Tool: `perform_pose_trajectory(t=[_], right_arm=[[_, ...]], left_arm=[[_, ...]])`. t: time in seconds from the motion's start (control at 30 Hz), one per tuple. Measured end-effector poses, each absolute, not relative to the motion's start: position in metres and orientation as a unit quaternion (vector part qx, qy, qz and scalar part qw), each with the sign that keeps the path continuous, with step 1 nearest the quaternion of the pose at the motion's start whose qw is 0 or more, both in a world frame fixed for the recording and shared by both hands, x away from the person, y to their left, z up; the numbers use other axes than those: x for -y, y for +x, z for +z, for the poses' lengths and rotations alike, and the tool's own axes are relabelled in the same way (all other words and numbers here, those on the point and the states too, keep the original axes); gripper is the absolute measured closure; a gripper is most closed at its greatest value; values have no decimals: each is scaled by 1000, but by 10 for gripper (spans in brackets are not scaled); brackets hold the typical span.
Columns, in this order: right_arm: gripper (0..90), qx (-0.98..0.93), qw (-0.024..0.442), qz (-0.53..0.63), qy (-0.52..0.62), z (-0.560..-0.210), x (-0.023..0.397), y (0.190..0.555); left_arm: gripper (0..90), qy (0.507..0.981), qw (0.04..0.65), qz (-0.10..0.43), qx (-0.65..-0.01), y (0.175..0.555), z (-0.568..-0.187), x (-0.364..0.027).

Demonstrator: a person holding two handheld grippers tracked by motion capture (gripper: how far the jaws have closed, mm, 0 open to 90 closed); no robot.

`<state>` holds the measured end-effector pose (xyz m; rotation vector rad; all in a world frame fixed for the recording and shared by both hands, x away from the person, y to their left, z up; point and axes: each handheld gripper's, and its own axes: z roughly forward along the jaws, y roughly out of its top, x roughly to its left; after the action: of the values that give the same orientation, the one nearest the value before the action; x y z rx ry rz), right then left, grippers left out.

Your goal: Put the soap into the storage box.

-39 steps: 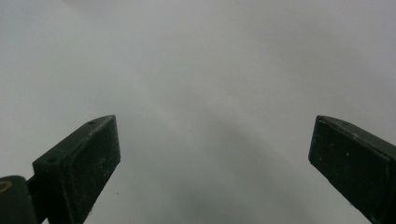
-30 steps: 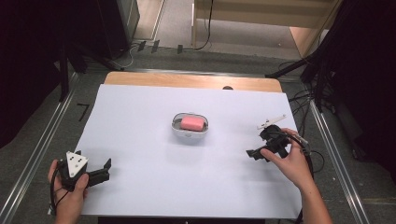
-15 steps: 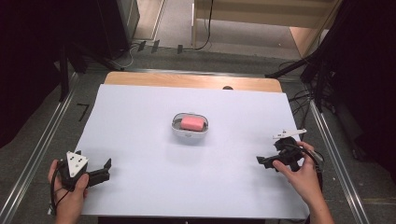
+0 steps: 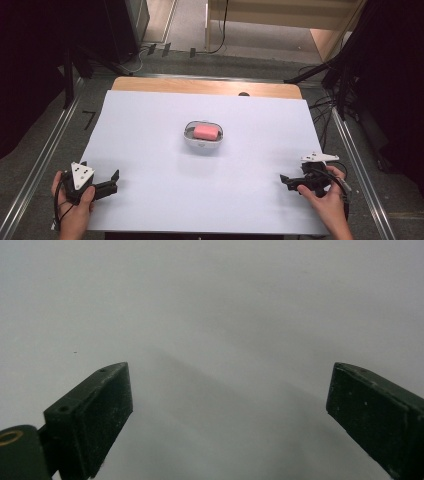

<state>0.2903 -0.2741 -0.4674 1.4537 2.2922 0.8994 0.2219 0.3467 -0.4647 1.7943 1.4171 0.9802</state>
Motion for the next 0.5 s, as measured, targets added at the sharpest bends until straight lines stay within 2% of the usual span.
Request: perform_pose_trajectory(t=[0.5], right_arm=[[129, -749, 183, 343, 537, -482, 304, 252]], left_arm=[[0, 682, 323, 373, -541, 222, -465, -347]])
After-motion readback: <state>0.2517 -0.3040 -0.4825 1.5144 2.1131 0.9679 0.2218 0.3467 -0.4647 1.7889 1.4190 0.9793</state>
